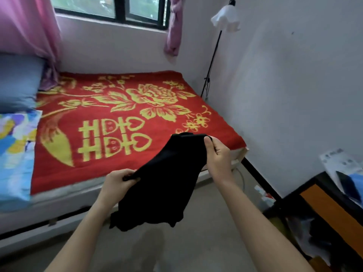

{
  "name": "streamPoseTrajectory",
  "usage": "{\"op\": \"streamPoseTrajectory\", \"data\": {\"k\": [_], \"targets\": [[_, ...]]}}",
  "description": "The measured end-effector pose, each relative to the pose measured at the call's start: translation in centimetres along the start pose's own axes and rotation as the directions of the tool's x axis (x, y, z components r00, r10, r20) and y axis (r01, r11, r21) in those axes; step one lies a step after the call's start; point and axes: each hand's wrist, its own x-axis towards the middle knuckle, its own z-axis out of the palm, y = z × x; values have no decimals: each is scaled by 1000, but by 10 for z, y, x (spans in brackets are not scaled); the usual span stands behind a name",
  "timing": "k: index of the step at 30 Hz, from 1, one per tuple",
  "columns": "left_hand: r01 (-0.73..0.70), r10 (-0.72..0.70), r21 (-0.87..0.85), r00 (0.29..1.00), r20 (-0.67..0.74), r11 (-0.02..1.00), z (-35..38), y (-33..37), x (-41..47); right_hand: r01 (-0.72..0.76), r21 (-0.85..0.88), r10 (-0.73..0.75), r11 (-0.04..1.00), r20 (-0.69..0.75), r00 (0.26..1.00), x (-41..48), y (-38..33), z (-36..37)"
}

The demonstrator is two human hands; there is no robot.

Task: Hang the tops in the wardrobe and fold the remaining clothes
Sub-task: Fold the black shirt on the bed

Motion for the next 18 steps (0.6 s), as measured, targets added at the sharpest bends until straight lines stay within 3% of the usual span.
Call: {"op": "streamPoseTrajectory", "data": {"k": [3, 8, 10, 13, 15, 18], "targets": [[55, -60, -66, 996, -68, 996, -7, -4, 6, -5, -27, 6, 1000, 33, 999, 15, 21, 9], [-32, 38, 59, 995, -95, 998, -16, 13, 29, -135, 70, 131, 988, 58, 990, 56, 66, 17], [-40, 88, 214, 971, -222, 976, -11, 24, 43, -148, 89, 141, 985, 80, 987, 77, 80, 17], [6, 213, 436, 866, -452, 900, 8, 42, 60, -109, 97, 102, 989, 71, 992, 109, 98, 11], [9, 237, 437, 830, -504, 899, 26, 58, 76, -92, 134, 83, 987, 68, 994, 135, 106, 6], [34, 168, 356, 837, -520, 934, 37, 69, 98, -141, 183, 124, 973, 98, 987, 160, 118, 6]]}}
